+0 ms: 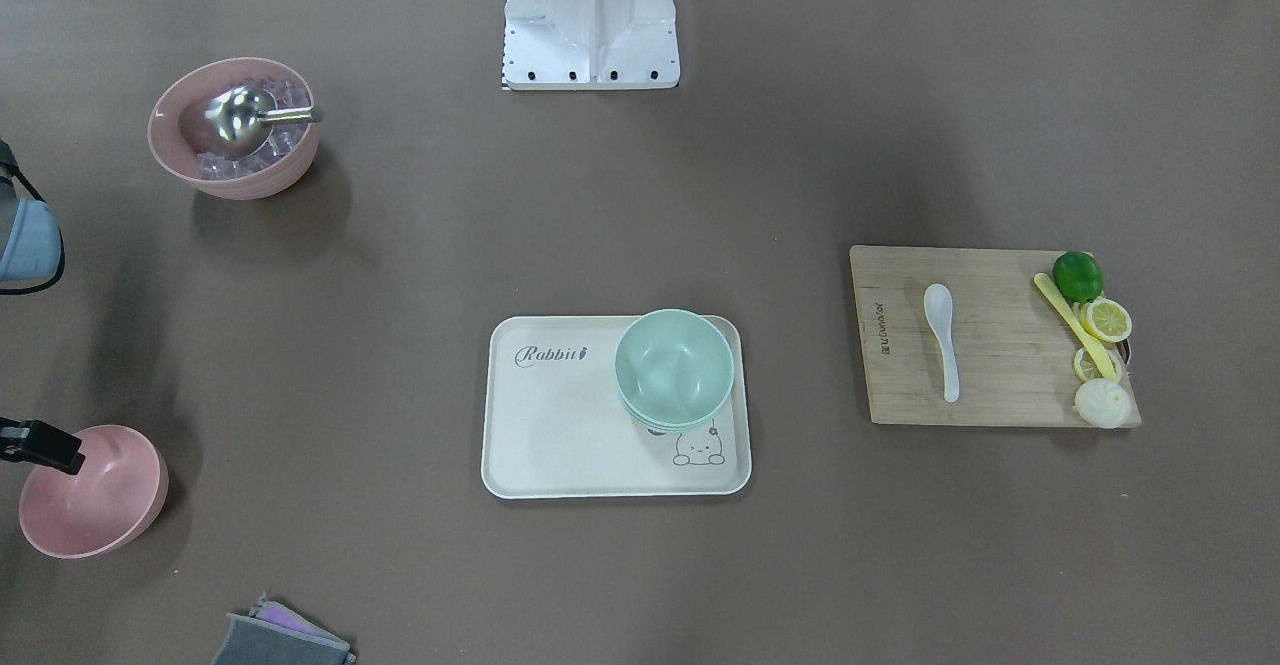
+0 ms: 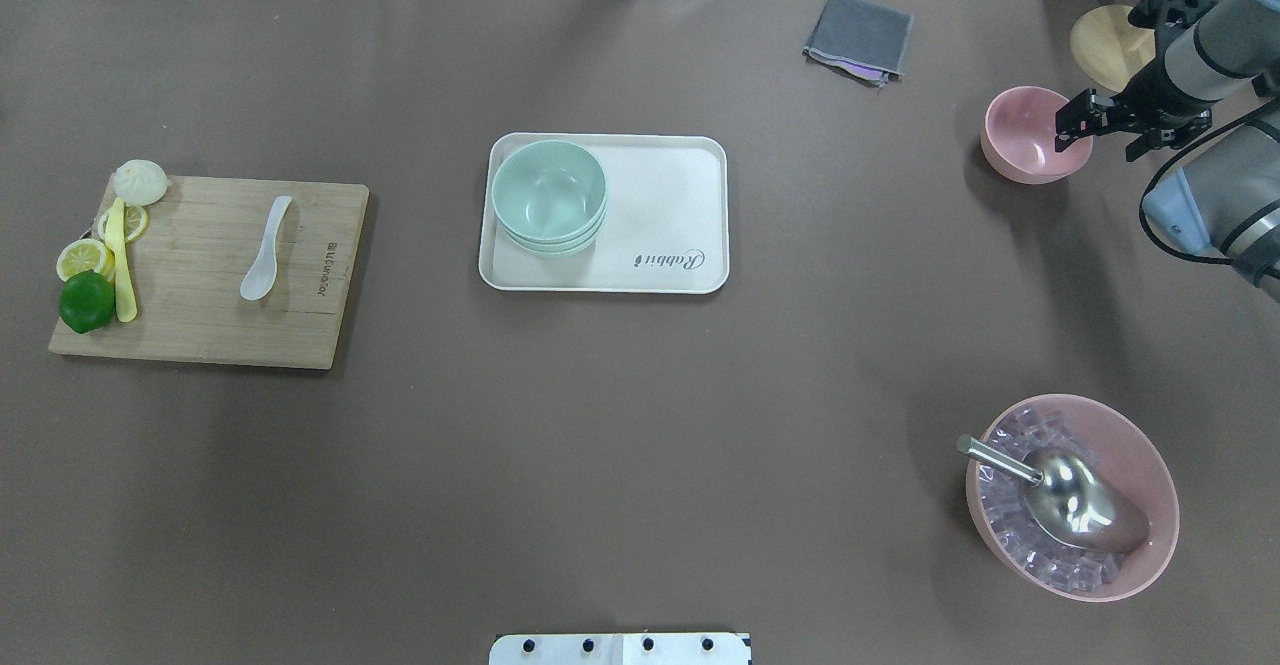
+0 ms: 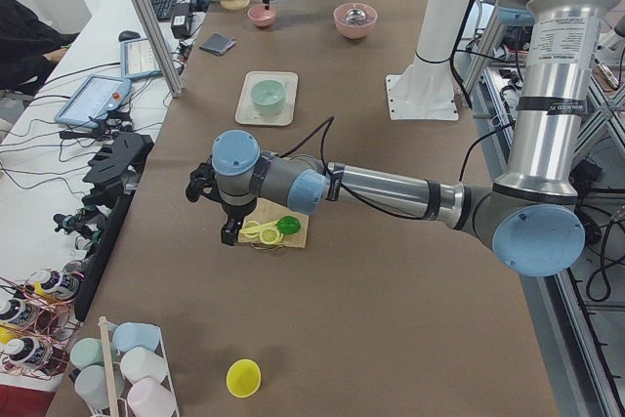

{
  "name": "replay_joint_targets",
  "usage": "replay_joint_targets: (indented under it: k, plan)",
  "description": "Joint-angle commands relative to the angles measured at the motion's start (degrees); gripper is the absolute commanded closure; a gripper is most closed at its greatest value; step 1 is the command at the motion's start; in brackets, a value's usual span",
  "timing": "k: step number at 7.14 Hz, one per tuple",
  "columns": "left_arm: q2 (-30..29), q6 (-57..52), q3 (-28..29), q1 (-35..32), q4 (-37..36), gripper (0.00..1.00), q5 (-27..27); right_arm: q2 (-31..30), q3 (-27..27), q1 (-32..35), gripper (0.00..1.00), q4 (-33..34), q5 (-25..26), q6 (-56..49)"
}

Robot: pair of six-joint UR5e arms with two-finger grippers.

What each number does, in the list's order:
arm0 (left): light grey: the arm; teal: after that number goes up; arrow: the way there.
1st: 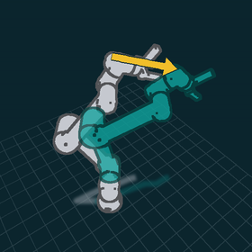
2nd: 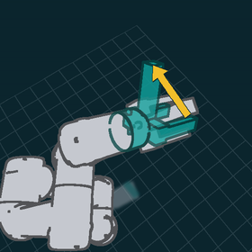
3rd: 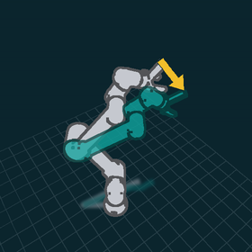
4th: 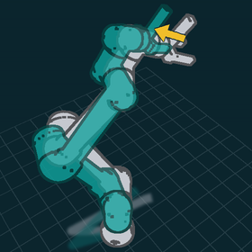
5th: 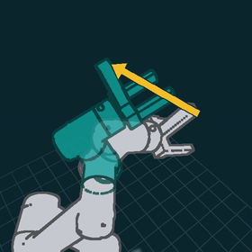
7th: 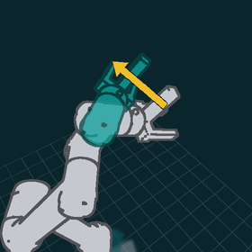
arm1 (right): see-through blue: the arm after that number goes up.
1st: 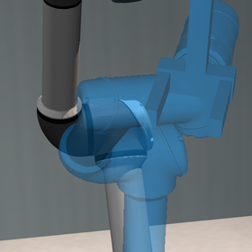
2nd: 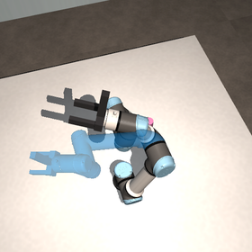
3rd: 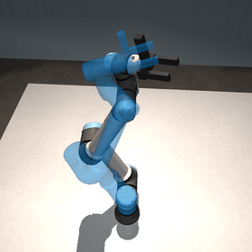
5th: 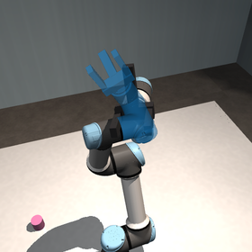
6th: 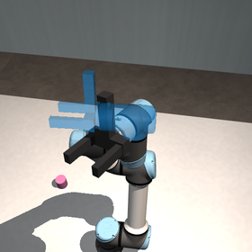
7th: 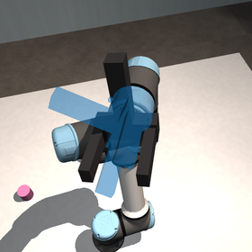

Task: Stack pink bowl on green and place spoon
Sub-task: 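Reach the right gripper to the small pink bowl and grasp its rim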

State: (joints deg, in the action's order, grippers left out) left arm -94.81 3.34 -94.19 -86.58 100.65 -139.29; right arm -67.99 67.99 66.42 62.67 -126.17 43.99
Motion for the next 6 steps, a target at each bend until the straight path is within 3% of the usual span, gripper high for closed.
replay_joint_targets:
  k: [1, 2, 6]
  plan:
    - [0.06, 0.0, 0.06, 0.0, -0.1, 0.02, -0.01, 0.05, -0.4, -0.32, 0.75, 0.0, 0.05, 1.18]
    - [0.06, 0.0, 0.15, 0.0, -0.01, 0.02, -0.01, -0.04, -0.4, -0.33, 0.97, -0.09, 0.05, 1.01]
    - [-0.9, 4.61, -0.28, 1.31, 0.07, 0.02, -0.01, 0.75, 0.56, 0.11, 1.0, 0.0, -0.47, 1.35]
